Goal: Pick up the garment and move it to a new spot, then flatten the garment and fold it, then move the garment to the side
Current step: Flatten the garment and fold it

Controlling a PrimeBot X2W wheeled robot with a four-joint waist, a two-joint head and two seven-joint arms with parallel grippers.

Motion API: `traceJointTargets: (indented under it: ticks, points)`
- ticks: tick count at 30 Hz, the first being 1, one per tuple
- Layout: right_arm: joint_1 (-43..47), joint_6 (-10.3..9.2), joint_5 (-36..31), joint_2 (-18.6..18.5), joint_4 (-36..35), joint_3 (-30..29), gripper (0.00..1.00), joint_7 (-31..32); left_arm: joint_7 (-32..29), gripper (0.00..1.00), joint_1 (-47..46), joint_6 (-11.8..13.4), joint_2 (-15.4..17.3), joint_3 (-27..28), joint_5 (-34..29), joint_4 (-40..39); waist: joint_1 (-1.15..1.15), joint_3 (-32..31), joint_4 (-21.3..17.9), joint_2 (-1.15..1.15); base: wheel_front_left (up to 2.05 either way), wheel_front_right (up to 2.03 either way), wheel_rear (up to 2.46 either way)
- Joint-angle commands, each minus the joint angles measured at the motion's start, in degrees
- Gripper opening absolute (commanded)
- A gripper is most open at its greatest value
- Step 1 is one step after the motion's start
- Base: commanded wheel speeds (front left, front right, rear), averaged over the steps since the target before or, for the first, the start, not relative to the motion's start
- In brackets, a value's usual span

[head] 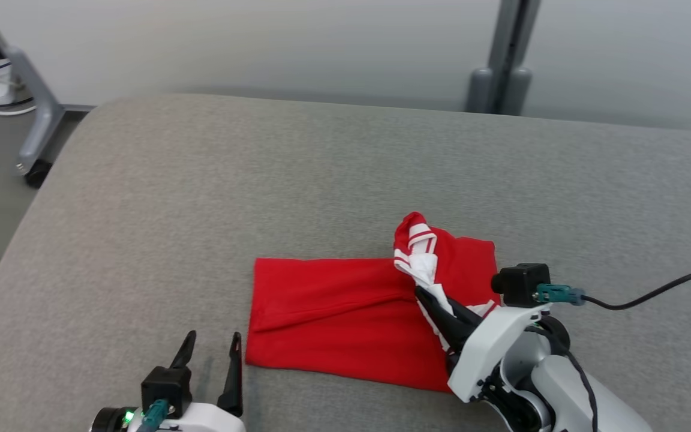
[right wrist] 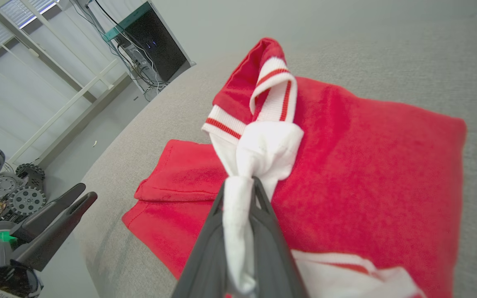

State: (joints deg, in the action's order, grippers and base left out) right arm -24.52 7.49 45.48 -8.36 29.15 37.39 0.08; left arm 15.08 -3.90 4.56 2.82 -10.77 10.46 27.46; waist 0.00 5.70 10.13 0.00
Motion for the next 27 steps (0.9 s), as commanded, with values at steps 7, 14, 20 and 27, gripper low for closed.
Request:
traceJointTargets:
  ticks: [7,14,20,27]
  points:
    - [-2.95,0.0,0.56,2.5,2.41,3.33,0.0,-0.1,0.07,1.0,-1.88,-0.41,0.2,-3.83,-0.09,-1.81,0.0,0.17,7.46,0.0,0.0,0.0,0.0]
    - [-6.38,0.0,1.25,4.33,6.85,6.06,0.0,-1.83,0.08,1.0,-2.88,-0.3,0.22,-7.39,0.55,-2.12,0.0,0.97,12.62,0.0,0.0,0.0,0.0]
    - [-9.3,0.0,2.2,5.13,12.18,7.21,0.0,-4.11,0.07,1.0,-2.58,0.45,0.2,-9.17,1.44,-1.84,0.0,1.58,16.09,0.0,0.0,0.0,0.0]
    - [-12.24,0.0,3.61,5.16,14.63,7.62,1.0,-11.01,0.07,1.0,-1.8,1.13,0.21,-8.35,1.46,-2.06,0.0,1.81,16.16,0.0,0.0,0.0,0.0]
